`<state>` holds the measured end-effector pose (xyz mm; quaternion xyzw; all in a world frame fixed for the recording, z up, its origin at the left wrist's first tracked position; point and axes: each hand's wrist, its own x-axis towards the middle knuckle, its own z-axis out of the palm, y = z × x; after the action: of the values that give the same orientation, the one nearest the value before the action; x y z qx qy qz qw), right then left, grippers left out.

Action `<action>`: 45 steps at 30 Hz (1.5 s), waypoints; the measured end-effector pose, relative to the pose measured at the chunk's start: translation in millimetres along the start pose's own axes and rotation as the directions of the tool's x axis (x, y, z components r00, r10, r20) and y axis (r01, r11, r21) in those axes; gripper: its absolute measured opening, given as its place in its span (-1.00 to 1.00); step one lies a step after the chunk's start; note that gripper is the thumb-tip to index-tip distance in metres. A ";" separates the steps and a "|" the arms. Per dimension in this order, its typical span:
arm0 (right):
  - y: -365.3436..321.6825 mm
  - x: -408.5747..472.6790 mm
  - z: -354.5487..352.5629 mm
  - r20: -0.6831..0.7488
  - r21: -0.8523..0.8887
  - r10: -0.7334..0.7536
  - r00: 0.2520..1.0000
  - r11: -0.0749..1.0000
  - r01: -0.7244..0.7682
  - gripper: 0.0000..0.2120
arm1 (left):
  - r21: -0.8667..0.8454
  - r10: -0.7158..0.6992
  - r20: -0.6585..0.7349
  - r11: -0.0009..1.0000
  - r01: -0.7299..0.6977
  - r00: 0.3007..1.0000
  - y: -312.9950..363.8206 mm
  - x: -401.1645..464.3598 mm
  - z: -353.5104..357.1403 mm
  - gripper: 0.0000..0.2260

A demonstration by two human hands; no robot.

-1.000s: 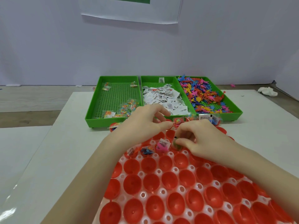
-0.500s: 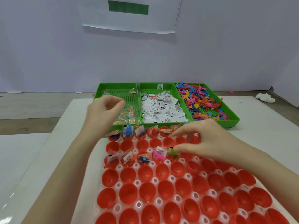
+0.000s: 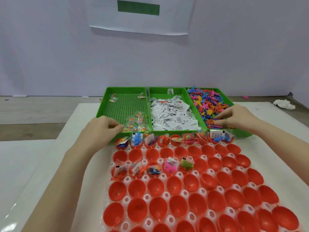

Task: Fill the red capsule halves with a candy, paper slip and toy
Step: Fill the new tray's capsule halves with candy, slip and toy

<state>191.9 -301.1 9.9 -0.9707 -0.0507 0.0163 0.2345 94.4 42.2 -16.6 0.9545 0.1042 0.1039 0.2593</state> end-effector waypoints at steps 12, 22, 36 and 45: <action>-8.4 1.5 0.5 -0.367 0.421 0.084 0.926 0.903 0.085 -0.76 | -0.074 0.081 0.123 0.995 -0.072 0.989 -5.4 -1.7 -7.3 -0.69; -73.0 2.8 15.0 0.055 0.139 -0.099 0.994 0.986 0.091 -0.77 | -0.279 0.086 -0.112 0.953 -0.115 0.990 -11.2 -1.4 -17.4 -0.86; -87.9 -4.1 30.5 0.003 -0.034 -0.298 0.954 0.954 0.298 -0.80 | -0.595 0.087 -0.270 0.768 -0.237 0.959 22.1 -11.1 -36.6 -0.84; -82.0 -15.0 15.7 -0.311 0.149 -0.174 0.935 0.962 0.228 -0.75 | -0.800 0.068 -0.129 0.582 -0.145 0.989 54.1 -23.3 -42.5 -0.95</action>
<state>168.7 -223.0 33.5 -0.9262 -0.1128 -0.1481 0.3279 69.3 10.8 43.8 0.7323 -0.0007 0.1954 0.6523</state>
